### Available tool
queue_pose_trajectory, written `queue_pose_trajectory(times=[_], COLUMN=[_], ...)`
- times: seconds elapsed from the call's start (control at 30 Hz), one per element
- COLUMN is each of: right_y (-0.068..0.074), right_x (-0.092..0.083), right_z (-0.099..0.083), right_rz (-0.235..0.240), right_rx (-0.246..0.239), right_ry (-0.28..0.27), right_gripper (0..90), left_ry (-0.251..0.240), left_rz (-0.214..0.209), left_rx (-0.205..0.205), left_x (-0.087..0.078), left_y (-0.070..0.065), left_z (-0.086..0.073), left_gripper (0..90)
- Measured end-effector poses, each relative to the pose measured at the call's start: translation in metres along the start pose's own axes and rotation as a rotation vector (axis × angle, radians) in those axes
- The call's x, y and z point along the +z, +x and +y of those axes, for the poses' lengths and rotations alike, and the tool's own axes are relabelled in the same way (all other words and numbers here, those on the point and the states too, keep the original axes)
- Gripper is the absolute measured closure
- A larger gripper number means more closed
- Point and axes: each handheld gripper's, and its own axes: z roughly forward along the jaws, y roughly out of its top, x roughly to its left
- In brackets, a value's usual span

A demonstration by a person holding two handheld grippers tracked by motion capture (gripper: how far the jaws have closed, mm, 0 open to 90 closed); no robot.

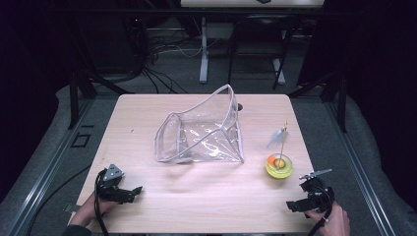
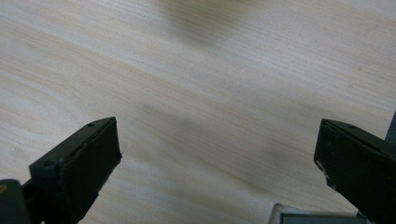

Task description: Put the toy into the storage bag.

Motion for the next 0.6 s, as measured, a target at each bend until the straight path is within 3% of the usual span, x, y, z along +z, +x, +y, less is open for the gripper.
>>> queue_pose_trajectory(times=[0.33,0.6], right_y=[0.002,0.005], right_x=[-0.001,-0.007], right_z=[0.004,0.01], right_rz=[0.005,0.005], right_rx=[-0.005,-0.008], right_ry=[0.011,-0.026], right_gripper=[0.3,0.0], left_ry=[0.0,0.002], left_rz=[0.0,0.0], left_rx=[0.0,0.001], left_x=[0.0,0.0], left_y=[0.0,0.0], left_z=[0.0,0.0], left_gripper=[0.2,0.2])
